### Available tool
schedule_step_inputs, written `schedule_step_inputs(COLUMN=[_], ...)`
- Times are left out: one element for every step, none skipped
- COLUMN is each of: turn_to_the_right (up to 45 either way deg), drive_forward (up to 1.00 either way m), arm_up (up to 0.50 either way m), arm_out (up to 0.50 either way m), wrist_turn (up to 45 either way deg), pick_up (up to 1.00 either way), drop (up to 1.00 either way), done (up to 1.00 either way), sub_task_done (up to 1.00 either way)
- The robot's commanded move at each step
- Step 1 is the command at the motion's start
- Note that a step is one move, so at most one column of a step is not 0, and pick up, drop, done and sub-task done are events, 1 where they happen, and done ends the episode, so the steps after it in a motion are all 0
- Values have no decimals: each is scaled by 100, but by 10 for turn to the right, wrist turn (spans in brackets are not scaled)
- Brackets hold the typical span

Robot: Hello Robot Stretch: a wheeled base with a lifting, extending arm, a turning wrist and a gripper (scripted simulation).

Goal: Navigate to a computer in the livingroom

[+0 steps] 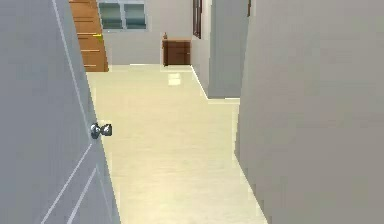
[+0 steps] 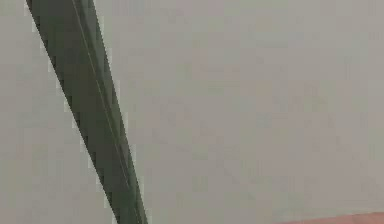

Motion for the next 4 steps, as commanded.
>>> schedule_step_inputs(turn_to_the_right=[0, 0, -270, 0], drive_forward=[100, 20, 0, 100], arm_up=[0, 0, 0, 0], arm_out=[0, 0, 0, 0], wrist_turn=[0, 0, 0, 0], pick_up=[0, 0, 0, 0], drop=[0, 0, 0, 0], done=[0, 0, 0, 0], sub_task_done=[0, 0, 0, 0])
